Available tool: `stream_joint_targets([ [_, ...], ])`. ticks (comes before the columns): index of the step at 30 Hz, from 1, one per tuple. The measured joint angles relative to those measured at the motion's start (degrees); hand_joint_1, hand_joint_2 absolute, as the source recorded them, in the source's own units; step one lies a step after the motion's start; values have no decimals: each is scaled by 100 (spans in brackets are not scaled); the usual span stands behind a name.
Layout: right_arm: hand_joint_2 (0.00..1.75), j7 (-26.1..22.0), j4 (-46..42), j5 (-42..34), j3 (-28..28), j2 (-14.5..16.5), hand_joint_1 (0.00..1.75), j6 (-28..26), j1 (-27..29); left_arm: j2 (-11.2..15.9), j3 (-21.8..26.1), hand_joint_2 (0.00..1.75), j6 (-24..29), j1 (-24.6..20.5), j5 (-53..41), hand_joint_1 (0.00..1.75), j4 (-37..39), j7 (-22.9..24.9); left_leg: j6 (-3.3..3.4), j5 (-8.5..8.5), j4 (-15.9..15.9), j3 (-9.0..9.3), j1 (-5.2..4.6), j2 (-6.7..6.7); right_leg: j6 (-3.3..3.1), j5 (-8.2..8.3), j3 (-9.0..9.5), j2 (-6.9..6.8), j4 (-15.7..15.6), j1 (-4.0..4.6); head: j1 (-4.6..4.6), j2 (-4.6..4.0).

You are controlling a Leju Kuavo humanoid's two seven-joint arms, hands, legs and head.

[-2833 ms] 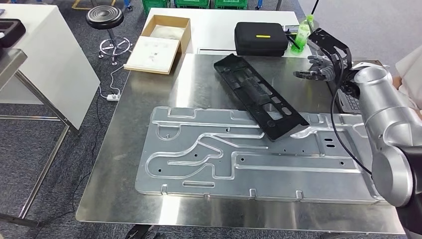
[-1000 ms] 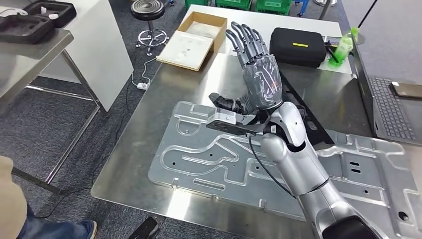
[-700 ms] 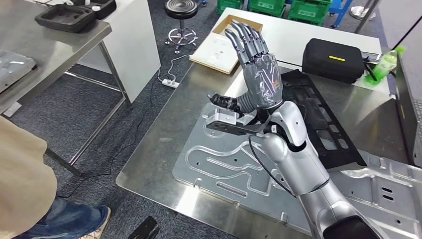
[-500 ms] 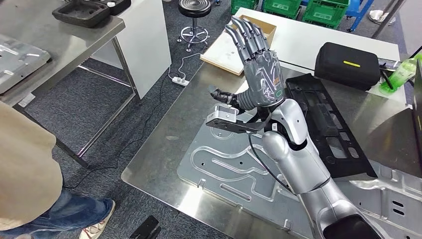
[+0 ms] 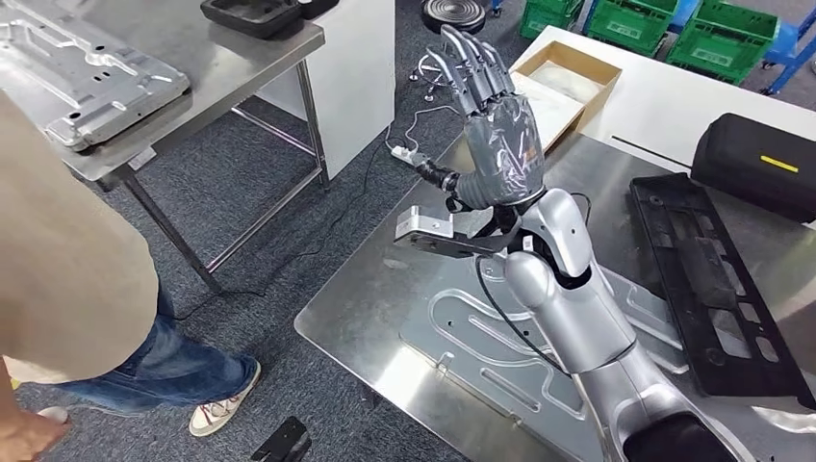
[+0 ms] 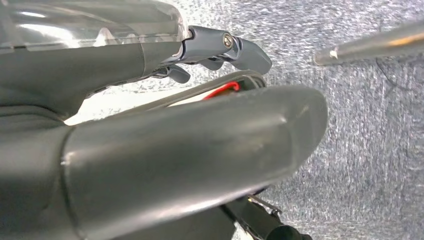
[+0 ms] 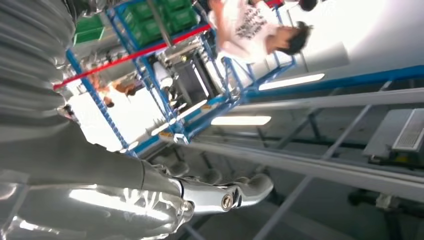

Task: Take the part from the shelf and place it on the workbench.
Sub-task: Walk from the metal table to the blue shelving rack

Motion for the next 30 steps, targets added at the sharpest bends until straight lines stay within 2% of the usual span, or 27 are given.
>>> stream_joint_targets([
  [2,175,4,-8,-1,12,0,0,-1,-2,4,1,0,0,-4,2,0,0,-1,78,14,-17,14,9,-102,37,-199,-95,212,261,-35,0,0],
  [4,175,7,-16,-1,16,-4,0,-2,5,2,1,0,0,-22,2,0,0,-1,132,20,-22,14,3,-200,36,-546,-417,496,939,-35,1,0],
  [5,175,7,-18,-1,19,-6,0,-2,14,1,1,0,0,-28,3,0,0,-2,149,22,-21,12,-9,-260,27,-675,-604,560,1299,-27,1,0],
  [6,175,8,-18,-1,23,-9,0,-2,23,-1,1,0,0,-29,3,0,0,-2,158,22,-20,12,-25,-330,12,-714,-739,595,1534,-18,1,0],
  [7,175,9,-17,-1,26,-14,0,-1,29,-2,1,0,-1,-25,5,0,0,-2,164,24,-19,13,-40,-410,-12,-639,-784,615,1565,-10,1,0],
  [8,175,11,-17,-1,29,-19,0,1,31,-2,1,0,-2,-22,9,0,0,-2,166,25,-17,16,-53,-494,-48,-464,-724,642,1380,1,0,0],
  [9,175,14,-17,-1,31,-23,0,2,26,-3,1,0,-3,-21,14,0,0,-5,166,27,-16,18,-60,-574,-94,-233,-580,717,1025,14,1,0],
  [10,175,19,-17,-1,32,-28,0,3,19,-10,1,0,-6,-21,18,0,0,-8,159,31,-15,14,-66,-645,-141,-55,-421,868,653,21,0,0],
  [11,175,22,-18,-1,32,-29,0,4,11,-17,1,0,-7,-27,21,0,0,-13,147,37,-10,1,-65,-713,-172,60,-287,1008,338,24,-1,0],
  [12,175,25,-18,-1,33,-29,0,7,6,-23,1,0,-9,-33,23,0,0,-18,124,49,-8,-19,-53,-772,-187,104,-207,1116,149,31,-2,0],
  [13,175,28,-17,-1,33,-31,0,10,3,-28,2,0,-10,-35,25,0,0,-23,92,62,-13,-41,-37,-833,-192,86,-180,1158,86,39,0,0],
  [14,175,30,-17,-1,34,-32,0,14,0,-28,2,0,-10,-33,27,0,0,-27,53,79,-25,-59,-19,-907,-192,90,-163,1102,51,49,0,0],
  [15,175,31,-17,-1,36,-33,0,17,-4,-24,3,0,-11,-24,30,0,0,-31,19,81,-25,-74,-9,-916,-200,104,-142,1021,22,42,0,0],
  [16,175,33,-17,-1,40,-33,0,19,-9,-21,3,0,-11,-14,33,0,0,-33,-12,51,11,-95,-20,-826,-212,120,-111,942,-22,30,-6,0],
  [17,175,33,-17,-1,44,-32,0,20,-17,-19,3,0,-11,-12,37,0,0,-34,-37,-31,134,-154,-35,-669,-227,136,-79,856,-68,17,-14,0],
  [19,175,37,-17,-1,50,-34,0,20,-26,-17,3,0,-11,-29,43,0,0,-36,-73,-341,697,-416,-51,-301,-252,141,-43,680,-112,21,-27,0],
  [20,175,39,-15,-1,51,-37,0,20,-27,-17,3,0,-11,-38,47,0,0,-37,-88,-500,1055,-588,-44,-218,-261,133,-41,586,-111,29,-28,0],
  [21,175,42,-11,-1,52,-38,0,20,-25,-17,3,0,-11,-39,51,0,0,-37,-103,-587,1326,-716,-38,-177,-266,125,-41,493,-107,34,-29,0],
  [22,175,43,-7,-1,55,-39,0,20,-23,-17,3,0,-11,-34,55,0,0,-37,-114,-582,1429,-756,-33,-154,-265,116,-42,404,-101,36,-29,0],
  [23,175,43,-3,-1,57,-39,0,20,-23,-17,3,0,-11,-28,57,0,0,-37,-120,-474,1309,-679,-29,-129,-258,104,-42,324,-92,36,-30,0],
  [24,175,44,-1,-1,58,-39,0,20,-25,-16,3,0,-11,-24,57,0,0,-37,-118,-302,1000,-499,-26,-83,-247,87,-37,251,-76,35,-30,0],
  [25,175,44,0,-1,58,-39,0,20,-29,-14,3,0,-11,-27,57,0,0,-37,-108,-165,613,-286,-36,24,-228,65,-32,182,-57,38,-30,0],
  [27,175,45,0,-1,59,-39,0,21,-45,-11,3,0,-10,-43,54,0,0,-35,-30,-27,67,11,-87,215,-178,19,-27,63,-11,70,-29,0],
  [28,175,45,0,-1,60,-38,0,21,-53,-10,3,0,-10,-49,49,0,0,-33,14,-38,-19,48,-112,253,-151,4,-22,8,1,89,-27,0],
  [30,175,45,1,-1,64,-37,0,23,-68,-10,3,0,-10,-44,37,0,0,-30,91,-23,-29,47,-116,137,-100,-22,-1,-78,2,103,-26,0],
])
